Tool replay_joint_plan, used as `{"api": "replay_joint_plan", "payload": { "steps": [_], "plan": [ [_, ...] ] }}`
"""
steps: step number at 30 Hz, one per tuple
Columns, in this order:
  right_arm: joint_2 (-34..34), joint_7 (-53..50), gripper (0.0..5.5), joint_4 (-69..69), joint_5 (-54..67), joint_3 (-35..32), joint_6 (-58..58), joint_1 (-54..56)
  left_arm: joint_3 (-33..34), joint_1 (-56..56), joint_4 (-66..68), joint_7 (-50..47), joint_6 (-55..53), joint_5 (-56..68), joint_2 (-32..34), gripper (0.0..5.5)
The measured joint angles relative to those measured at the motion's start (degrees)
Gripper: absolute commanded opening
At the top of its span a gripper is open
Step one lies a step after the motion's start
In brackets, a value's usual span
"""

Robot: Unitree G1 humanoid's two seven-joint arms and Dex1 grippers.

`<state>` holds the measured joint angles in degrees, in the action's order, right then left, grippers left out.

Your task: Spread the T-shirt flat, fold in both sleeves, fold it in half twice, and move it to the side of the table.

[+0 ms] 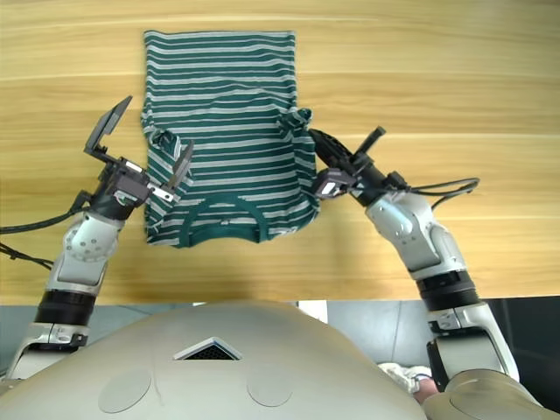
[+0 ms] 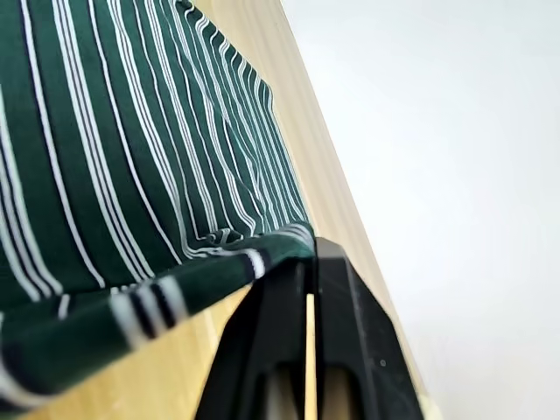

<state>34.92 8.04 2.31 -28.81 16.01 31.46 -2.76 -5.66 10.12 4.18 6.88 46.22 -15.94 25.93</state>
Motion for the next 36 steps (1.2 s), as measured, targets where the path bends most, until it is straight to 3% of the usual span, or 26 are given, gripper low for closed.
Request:
{"api": "replay_joint_plan", "payload": {
  "steps": [9, 18, 25, 27, 30, 32, 36],
  "plan": [
    [-3.17, 3.37, 0.02, 3.2, -2.42, 6.06, 1.69, 1.86, -0.33, -0.94, 1.65, 0.02, 0.23, -0.16, -0.87, 4.97],
    [-3.63, 3.55, 1.6, 6.01, -3.82, 6.75, 2.38, 3.38, 1.97, -0.63, 1.86, 0.08, 0.37, -0.19, 0.76, 4.97],
    [-1.18, 5.82, 2.68, 4.92, -3.81, 6.17, 2.42, 2.86, 11.44, 7.25, -1.12, 2.74, -3.07, -3.33, 11.7, 4.97],
    [0.0, 6.38, 2.68, 2.19, -0.64, 3.66, 2.77, 2.77, 13.9, 10.53, -2.0, 4.28, -4.18, -4.74, 14.96, 4.97],
    [3.41, 8.12, 2.68, -2.35, 11.95, -5.17, 4.4, 5.09, 16.2, 19.55, -4.7, 10.76, -6.35, -4.82, 20.52, 4.97],
    [7.61, 8.64, 2.68, -2.18, 14.5, -10.42, 4.9, 7.16, 14.38, 24.22, -6.18, 16.18, -7.37, -4.49, 23.01, 4.97],
    [9.25, 10.37, 2.68, 1.77, 13.65, -11.26, 5.79, 7.55, 9.42, 23.56, -9.77, 21.08, -7.61, -2.68, 24.52, 4.97]
  ]
}}
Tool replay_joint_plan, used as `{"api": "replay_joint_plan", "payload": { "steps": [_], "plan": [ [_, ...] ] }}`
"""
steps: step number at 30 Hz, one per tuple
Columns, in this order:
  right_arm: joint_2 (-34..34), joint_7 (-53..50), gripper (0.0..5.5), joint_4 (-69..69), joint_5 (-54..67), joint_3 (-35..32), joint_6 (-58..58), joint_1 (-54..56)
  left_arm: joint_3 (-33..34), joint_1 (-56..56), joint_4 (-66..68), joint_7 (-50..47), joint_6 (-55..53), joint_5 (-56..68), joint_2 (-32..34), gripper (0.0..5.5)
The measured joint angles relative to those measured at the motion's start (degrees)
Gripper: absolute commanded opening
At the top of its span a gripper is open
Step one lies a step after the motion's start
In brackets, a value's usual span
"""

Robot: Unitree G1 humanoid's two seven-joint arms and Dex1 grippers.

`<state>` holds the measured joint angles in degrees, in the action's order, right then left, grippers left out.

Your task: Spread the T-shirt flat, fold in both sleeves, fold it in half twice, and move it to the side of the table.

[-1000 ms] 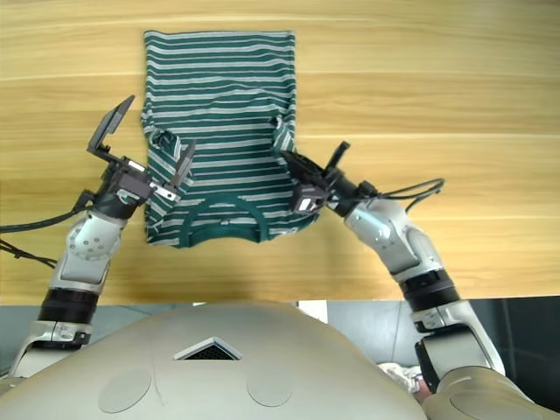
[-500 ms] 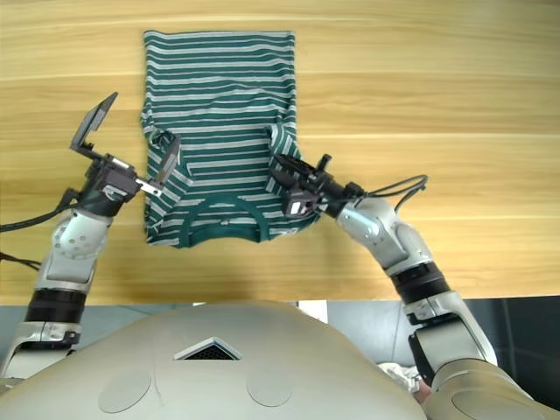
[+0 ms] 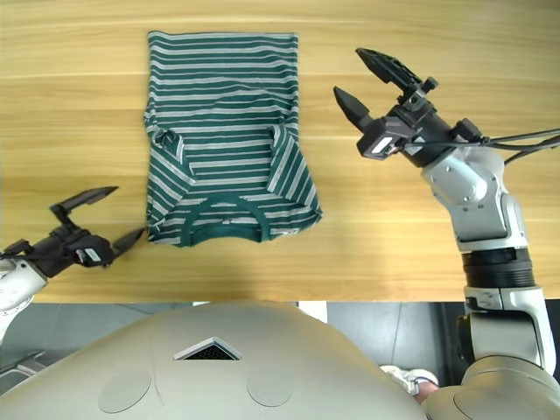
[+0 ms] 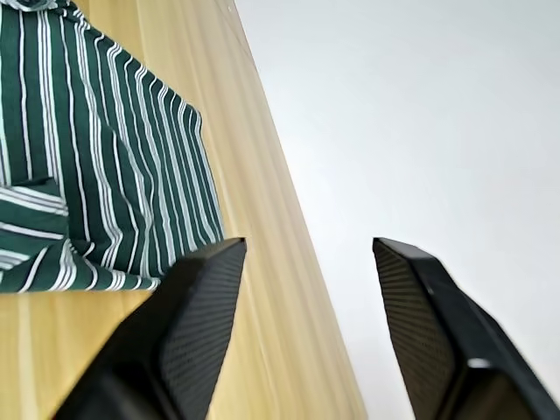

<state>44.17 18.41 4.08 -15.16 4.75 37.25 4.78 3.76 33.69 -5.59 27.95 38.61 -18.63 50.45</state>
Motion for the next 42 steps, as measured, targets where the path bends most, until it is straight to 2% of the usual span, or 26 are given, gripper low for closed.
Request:
{"api": "replay_joint_plan", "payload": {
  "steps": [6, 10, 18, 29, 36, 39, 42],
  "plan": [
    [-0.02, 0.36, 2.68, 3.07, -0.84, -0.01, 0.55, 0.07, -3.44, -0.49, -1.58, 1.94, -0.08, 0.8, 0.88, 4.97],
    [-0.17, 0.4, 2.68, 3.76, -1.73, 0.15, 0.97, 0.11, -7.33, -4.88, -0.4, 2.27, 0.11, 0.64, 0.64, 4.97],
    [-0.19, 0.38, 2.7, 4.99, -2.19, 0.18, 1.05, 0.08, -11.6, -9.22, 2.75, 3.05, 1.64, 0.88, 1.35, 3.72],
    [-0.55, 0.22, 2.7, 5.65, -4.08, 0.22, 1.16, -0.37, -14.11, -9.54, 4.03, 3.82, 1.86, 1.66, 3.26, 1.55],
    [5.93, 1.86, 2.7, 9.59, -14.15, 2.77, 1.74, -7.11, -13.01, -7.63, 5.02, 3.85, 1.83, 2.54, 4.71, 0.32],
    [7.88, 2.57, 2.7, 9.44, -17.71, 4.72, 1.73, -8.92, -12.08, -7.32, 5.55, 4.02, 1.42, 2.55, 5.31, 0.04],
    [9.06, 2.42, 2.7, 8.24, -20.38, 6.35, 2.03, -8.62, -11.01, -6.74, 5.35, 4.01, 1.28, 2.58, 5.7, 0.02]
  ]
}}
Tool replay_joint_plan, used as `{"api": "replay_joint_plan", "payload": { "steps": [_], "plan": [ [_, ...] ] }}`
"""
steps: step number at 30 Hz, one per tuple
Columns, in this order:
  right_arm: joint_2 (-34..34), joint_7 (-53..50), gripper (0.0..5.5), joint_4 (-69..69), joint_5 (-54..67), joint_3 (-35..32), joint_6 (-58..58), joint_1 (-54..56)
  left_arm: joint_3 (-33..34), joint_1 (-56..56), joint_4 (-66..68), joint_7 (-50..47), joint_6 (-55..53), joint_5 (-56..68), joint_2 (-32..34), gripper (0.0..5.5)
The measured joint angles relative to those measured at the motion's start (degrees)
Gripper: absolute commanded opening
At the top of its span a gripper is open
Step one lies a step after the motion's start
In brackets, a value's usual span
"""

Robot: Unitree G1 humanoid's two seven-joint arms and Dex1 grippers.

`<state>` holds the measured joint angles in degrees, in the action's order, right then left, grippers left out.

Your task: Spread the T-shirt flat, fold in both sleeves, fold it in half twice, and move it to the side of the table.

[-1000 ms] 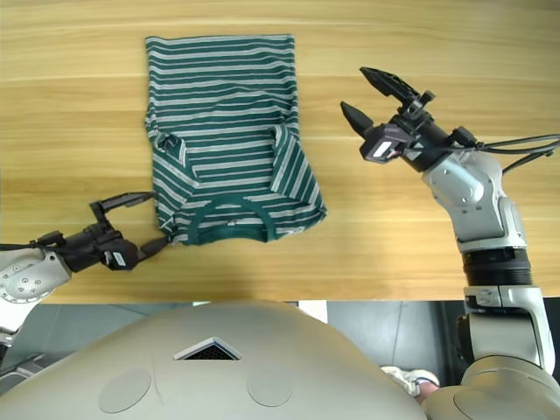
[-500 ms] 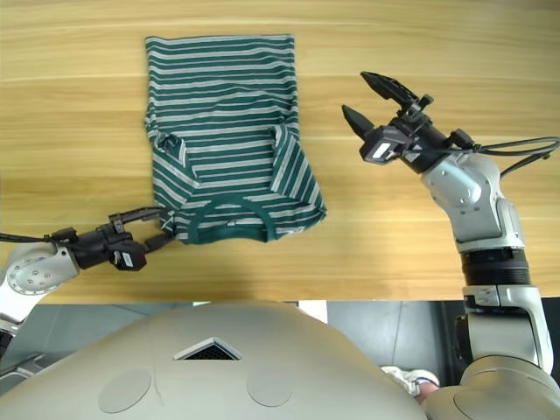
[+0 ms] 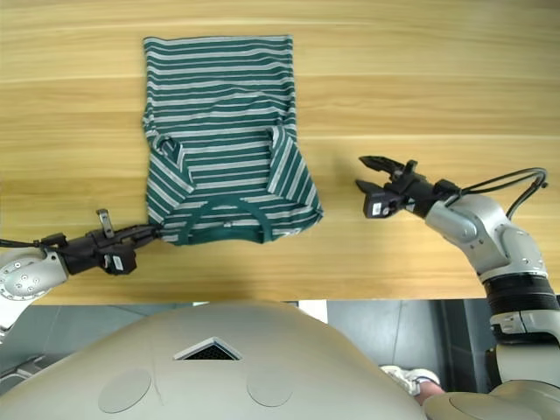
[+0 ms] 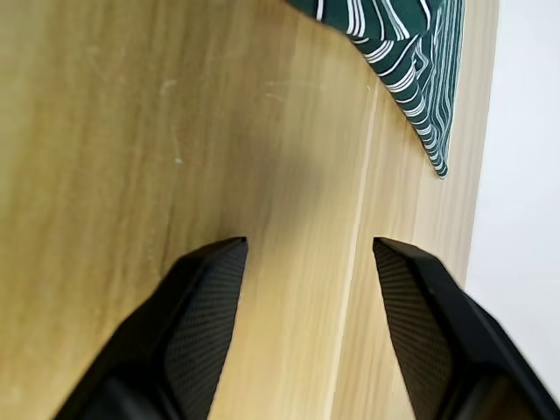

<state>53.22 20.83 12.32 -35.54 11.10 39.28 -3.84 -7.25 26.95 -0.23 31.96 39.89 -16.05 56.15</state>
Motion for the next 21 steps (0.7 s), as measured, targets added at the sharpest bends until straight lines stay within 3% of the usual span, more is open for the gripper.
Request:
{"api": "replay_joint_plan", "payload": {
  "steps": [12, 21],
  "plan": [
    [2.53, 1.8, 2.7, -16.82, 2.58, 2.97, 0.84, -11.45, 0.52, -0.91, -1.17, -0.33, -1.77, -0.63, -1.77, 0.02],
    [3.79, 6.07, 2.7, -18.69, 4.96, 3.86, 0.22, -9.86, 0.8, -2.09, -0.6, -0.57, -2.29, -1.69, -3.18, 0.02]
  ]
}}
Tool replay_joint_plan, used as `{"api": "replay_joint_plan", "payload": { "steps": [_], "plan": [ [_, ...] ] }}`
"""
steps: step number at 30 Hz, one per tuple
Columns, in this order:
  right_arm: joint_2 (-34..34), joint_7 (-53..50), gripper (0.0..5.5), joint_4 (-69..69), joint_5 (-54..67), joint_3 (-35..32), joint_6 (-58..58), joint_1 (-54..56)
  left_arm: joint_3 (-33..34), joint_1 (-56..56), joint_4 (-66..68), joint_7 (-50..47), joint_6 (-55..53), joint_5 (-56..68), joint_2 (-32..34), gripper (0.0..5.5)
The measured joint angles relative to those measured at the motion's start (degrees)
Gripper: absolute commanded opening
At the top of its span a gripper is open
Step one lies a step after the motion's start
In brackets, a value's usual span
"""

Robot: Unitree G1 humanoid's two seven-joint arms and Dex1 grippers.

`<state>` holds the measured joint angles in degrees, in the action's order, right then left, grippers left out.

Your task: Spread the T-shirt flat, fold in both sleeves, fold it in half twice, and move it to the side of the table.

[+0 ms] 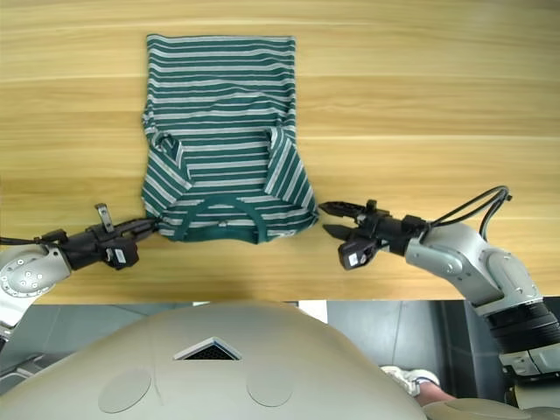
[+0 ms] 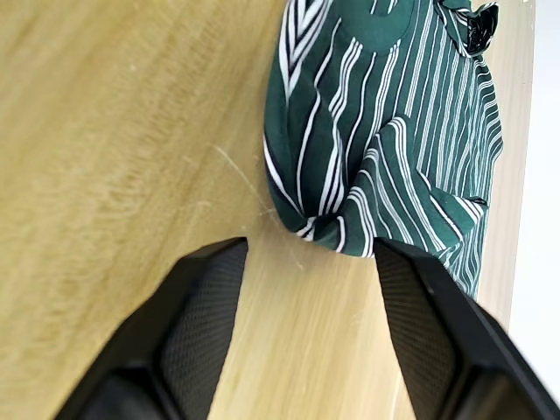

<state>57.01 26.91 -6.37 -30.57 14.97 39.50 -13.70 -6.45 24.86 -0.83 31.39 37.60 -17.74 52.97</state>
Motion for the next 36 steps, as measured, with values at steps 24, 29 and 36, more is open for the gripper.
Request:
{"api": "replay_joint_plan", "payload": {
  "steps": [24, 29, 36],
  "plan": [
    [-6.08, 0.34, 0.58, 5.96, -0.68, 5.34, 0.63, 6.79, -1.06, -2.07, 1.95, -1.14, 1.2, -0.05, -1.45, 0.02],
    [-6.44, -0.04, 0.01, 6.48, -1.99, 5.09, -0.25, 7.05, -0.82, -1.14, 1.96, -2.05, 1.25, 0.02, -1.51, 0.02],
    [-6.74, -1.03, 0.01, 5.47, -1.54, 3.66, -1.46, 4.88, 0.21, 4.19, -1.3, -3.97, 1.11, 0.73, -3.02, 0.02]
  ]
}}
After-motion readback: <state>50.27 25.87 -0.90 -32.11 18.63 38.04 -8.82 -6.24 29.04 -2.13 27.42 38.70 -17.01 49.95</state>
